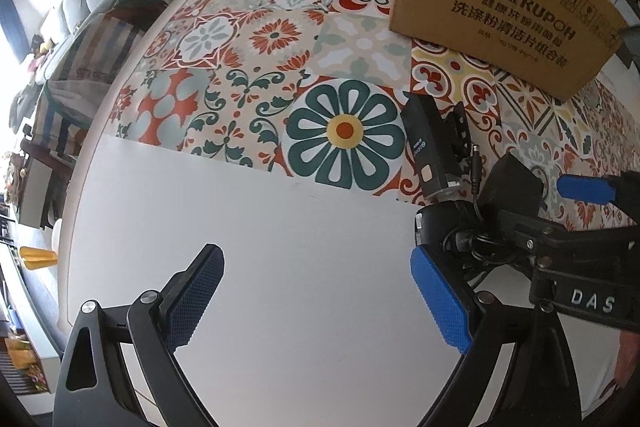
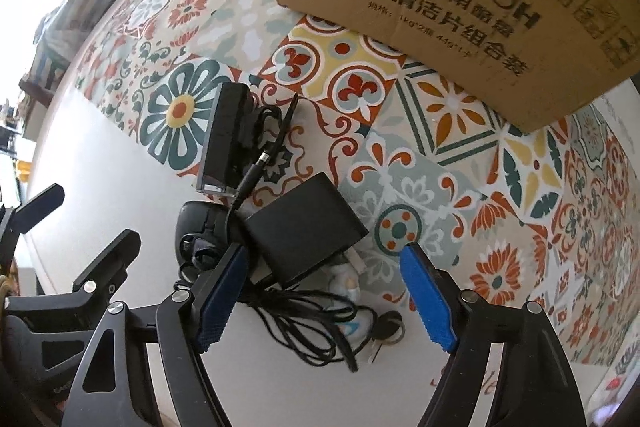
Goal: Organize rigid objects
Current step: 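Grasp the black charger with the right tool and lift it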
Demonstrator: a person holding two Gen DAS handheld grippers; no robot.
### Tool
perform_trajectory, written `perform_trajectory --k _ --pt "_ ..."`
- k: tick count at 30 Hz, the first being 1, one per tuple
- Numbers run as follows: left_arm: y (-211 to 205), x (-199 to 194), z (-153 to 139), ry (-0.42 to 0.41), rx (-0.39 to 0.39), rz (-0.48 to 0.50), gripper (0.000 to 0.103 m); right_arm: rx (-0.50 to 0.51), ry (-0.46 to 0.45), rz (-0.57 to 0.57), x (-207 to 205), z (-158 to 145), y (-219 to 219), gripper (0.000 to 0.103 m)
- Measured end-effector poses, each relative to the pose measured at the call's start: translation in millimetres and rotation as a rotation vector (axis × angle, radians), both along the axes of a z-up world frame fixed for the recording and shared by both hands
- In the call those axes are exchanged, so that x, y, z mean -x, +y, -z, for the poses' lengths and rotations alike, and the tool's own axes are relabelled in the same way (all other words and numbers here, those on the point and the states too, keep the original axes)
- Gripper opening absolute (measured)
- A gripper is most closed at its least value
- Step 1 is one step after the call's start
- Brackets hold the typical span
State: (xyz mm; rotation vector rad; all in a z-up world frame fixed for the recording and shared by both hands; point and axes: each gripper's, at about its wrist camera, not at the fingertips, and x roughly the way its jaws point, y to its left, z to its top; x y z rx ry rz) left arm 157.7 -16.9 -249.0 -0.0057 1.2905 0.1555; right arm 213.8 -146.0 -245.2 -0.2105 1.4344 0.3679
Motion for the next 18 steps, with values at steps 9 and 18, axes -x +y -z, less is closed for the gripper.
perform_trajectory --k 9,18 --pt "-0.9 -9.1 8.4 0.021 -0.008 -0.006 0.096 -0.003 0.018 -0.019 -12.2 14.1 4.1 0.076" --pt "1.8 -12.0 11.5 0.029 0.007 -0.021 0.096 -0.032 0.03 -0.025 -21.6 24.6 16.3 0.066"
